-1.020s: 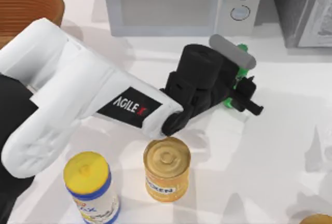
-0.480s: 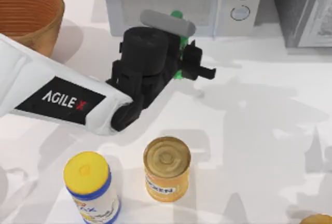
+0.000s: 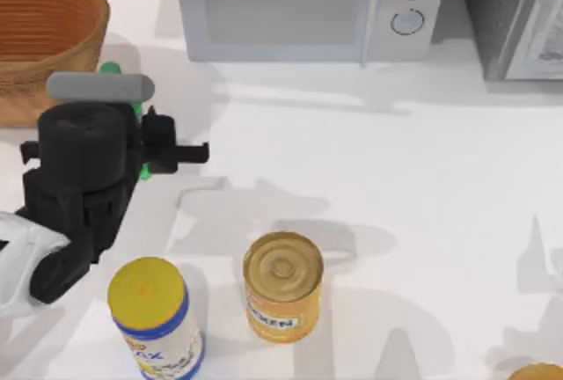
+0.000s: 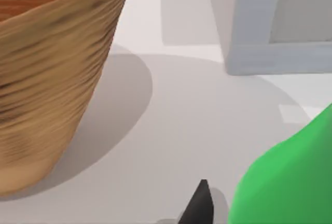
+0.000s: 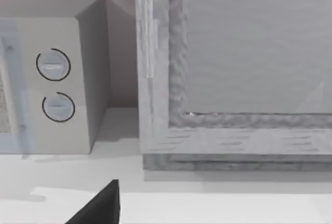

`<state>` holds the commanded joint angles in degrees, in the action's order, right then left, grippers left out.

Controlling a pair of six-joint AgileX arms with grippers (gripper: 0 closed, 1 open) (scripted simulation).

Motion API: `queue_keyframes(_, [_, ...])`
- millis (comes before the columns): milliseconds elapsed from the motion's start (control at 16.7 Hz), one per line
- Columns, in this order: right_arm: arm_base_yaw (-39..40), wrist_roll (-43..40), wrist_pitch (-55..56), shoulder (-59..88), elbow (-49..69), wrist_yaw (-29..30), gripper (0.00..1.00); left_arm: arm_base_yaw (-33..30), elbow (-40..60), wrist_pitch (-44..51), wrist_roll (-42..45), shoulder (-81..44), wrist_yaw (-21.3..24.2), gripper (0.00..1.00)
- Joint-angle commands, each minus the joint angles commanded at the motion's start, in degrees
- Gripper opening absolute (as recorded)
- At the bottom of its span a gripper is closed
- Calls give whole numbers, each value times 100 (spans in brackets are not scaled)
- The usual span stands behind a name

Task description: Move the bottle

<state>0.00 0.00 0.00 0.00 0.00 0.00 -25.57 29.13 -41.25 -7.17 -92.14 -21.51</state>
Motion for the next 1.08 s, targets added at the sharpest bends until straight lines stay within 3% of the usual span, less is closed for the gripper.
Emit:
queue_keyframes(480, [0, 0, 0, 0, 0, 0, 100, 111, -234, 56, 20, 88, -21, 0])
queue_keyframes(1080, [0, 0, 0, 0, 0, 0, 100, 458, 359, -1198, 130, -1664, 293, 0])
